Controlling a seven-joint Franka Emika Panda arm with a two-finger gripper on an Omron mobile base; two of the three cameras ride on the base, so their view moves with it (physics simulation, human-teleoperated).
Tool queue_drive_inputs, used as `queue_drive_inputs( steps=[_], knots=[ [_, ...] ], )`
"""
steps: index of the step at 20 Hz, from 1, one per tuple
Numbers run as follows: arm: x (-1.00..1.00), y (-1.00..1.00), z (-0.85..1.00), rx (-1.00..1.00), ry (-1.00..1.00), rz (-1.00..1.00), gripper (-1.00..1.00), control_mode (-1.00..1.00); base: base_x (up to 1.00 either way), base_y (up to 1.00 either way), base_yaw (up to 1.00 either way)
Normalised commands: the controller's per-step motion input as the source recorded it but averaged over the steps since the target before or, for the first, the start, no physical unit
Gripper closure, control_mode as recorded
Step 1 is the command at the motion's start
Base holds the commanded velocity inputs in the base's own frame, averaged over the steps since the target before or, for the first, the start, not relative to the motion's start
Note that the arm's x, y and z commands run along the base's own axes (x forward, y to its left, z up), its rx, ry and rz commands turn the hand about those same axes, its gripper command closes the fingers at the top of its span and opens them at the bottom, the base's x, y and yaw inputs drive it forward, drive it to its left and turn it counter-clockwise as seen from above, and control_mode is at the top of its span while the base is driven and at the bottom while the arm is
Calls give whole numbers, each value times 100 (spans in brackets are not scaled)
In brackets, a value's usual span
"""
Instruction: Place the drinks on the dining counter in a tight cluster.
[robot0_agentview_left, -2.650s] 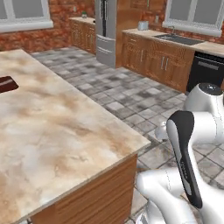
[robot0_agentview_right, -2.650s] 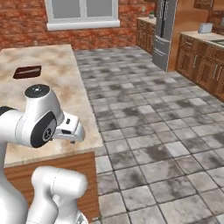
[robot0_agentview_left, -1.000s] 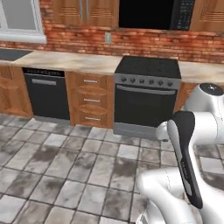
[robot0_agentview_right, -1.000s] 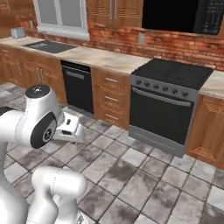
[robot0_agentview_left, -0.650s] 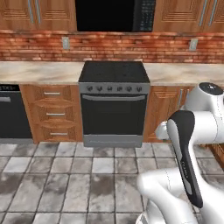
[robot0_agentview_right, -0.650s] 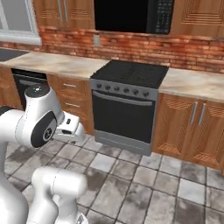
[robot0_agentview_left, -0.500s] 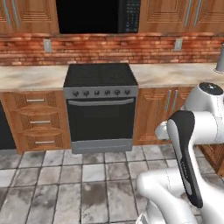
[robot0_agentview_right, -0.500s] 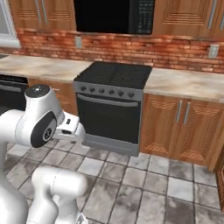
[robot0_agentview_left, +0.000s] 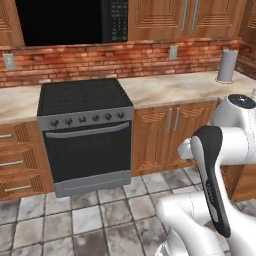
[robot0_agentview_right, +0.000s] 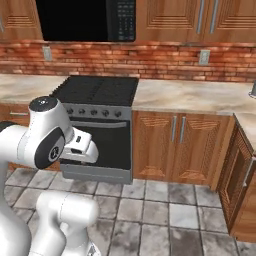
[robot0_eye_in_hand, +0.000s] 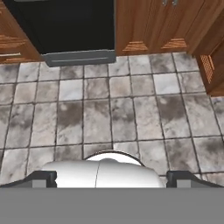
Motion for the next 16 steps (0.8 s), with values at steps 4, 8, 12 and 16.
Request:
queue_drive_inputs(
  steps=[4, 8, 12, 16],
  knots=[
    [0, 0, 0, 0, 0, 0, -100, 100, 80, -54, -37],
    [0, 0, 0, 0, 0, 0, -100, 100, 84, -60, -51],
    [0, 0, 0, 0, 0, 0, -100, 100, 72, -60, -54],
    [0, 0, 0, 0, 0, 0, -100, 100, 66, -56, -55]
  ],
)
